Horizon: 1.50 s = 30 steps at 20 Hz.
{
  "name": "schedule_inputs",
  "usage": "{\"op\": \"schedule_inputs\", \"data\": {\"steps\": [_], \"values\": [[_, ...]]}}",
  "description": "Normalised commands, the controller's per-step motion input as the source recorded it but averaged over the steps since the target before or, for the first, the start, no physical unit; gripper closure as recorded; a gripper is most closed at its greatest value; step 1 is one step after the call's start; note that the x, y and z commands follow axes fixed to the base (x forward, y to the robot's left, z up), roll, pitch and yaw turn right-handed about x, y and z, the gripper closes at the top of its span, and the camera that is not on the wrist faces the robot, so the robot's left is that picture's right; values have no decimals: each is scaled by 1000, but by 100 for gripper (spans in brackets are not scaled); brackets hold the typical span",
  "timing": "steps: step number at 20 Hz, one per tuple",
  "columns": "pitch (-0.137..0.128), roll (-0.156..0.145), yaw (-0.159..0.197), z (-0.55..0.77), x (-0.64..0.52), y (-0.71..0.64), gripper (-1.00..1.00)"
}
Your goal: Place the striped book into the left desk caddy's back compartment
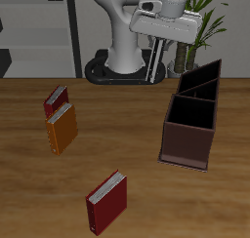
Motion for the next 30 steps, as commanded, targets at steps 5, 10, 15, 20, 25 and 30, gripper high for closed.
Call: {"op": "schedule_inputs", "data": {"steps": [5,10,15,20,25,30], "values": [[-12,67,34,-16,-81,315,100],[2,44,-18,5,6,280,100],[-9,56,4,66,38,238,100],[31,40,-52,-71,135,255,100],[27,55,5,-95,135,302,100],[22,24,-13,-4,152,203,100]]}}
